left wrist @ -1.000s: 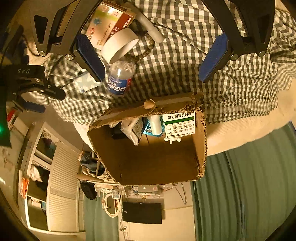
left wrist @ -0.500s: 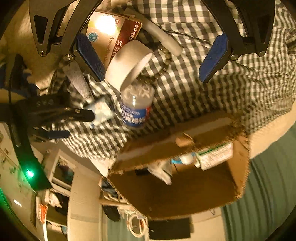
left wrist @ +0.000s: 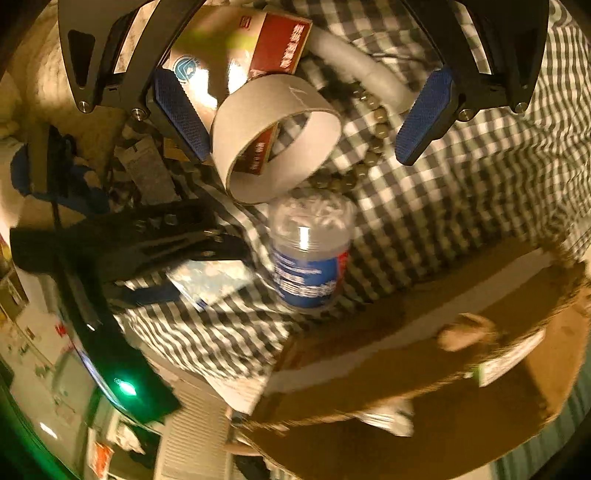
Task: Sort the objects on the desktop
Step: 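Grasp the white tape roll with the left tool while the right grasps the floral tissue pack, then carry the tape roll and tissue pack over the cardboard box with both tools, then open both tools to drop the tape roll and tissue pack into the box, then move both tools back toward the medicine box and tube on the bed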
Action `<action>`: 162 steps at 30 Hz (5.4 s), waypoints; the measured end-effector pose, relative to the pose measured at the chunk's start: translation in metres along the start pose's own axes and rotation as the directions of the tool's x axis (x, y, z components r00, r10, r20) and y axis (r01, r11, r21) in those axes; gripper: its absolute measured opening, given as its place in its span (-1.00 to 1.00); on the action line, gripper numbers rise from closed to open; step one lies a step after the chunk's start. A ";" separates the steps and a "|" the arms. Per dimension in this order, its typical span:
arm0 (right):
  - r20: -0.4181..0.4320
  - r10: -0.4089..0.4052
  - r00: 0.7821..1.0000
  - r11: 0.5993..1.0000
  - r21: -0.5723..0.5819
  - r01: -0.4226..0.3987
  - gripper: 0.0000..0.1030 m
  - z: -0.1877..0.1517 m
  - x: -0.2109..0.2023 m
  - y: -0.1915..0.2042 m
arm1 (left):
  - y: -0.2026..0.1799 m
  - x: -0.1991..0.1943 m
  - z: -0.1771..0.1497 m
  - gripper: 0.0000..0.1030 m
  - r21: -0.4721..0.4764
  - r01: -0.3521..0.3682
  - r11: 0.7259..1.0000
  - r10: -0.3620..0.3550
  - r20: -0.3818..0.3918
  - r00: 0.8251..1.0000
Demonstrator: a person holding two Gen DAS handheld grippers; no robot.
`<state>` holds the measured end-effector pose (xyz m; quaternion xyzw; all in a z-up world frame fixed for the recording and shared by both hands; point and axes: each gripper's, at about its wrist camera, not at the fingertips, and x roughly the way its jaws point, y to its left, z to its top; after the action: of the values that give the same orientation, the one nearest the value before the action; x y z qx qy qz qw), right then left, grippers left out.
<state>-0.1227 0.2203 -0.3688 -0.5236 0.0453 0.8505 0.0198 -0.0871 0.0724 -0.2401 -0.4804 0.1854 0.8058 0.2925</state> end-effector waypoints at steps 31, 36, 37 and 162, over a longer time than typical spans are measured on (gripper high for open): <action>0.212 0.038 0.977 0.997 0.057 -0.051 0.35 -0.033 -0.063 -0.025 | 0.000 -0.067 -0.009 0.58 -0.164 -0.009 0.986 0.040 0.189 0.981; 0.317 0.040 0.947 0.998 0.034 -0.053 0.35 -0.038 -0.095 0.000 | -0.002 -0.099 -0.013 0.58 -0.207 -0.038 0.978 0.099 0.291 0.951; 0.331 0.046 0.943 0.998 0.035 -0.060 0.35 -0.038 -0.102 0.000 | -0.003 -0.106 -0.014 0.58 -0.213 -0.042 0.976 0.109 0.312 0.944; 0.608 0.078 0.790 0.994 -0.103 -0.019 0.96 0.057 -0.197 0.022 | 0.069 -0.172 0.066 1.00 -0.341 -0.114 0.933 0.279 0.486 0.828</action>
<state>-0.0859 0.2072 -0.1662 -0.2199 0.0111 0.9754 -0.0126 -0.1124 0.0078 -0.0558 -0.2573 0.0237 0.9508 0.1708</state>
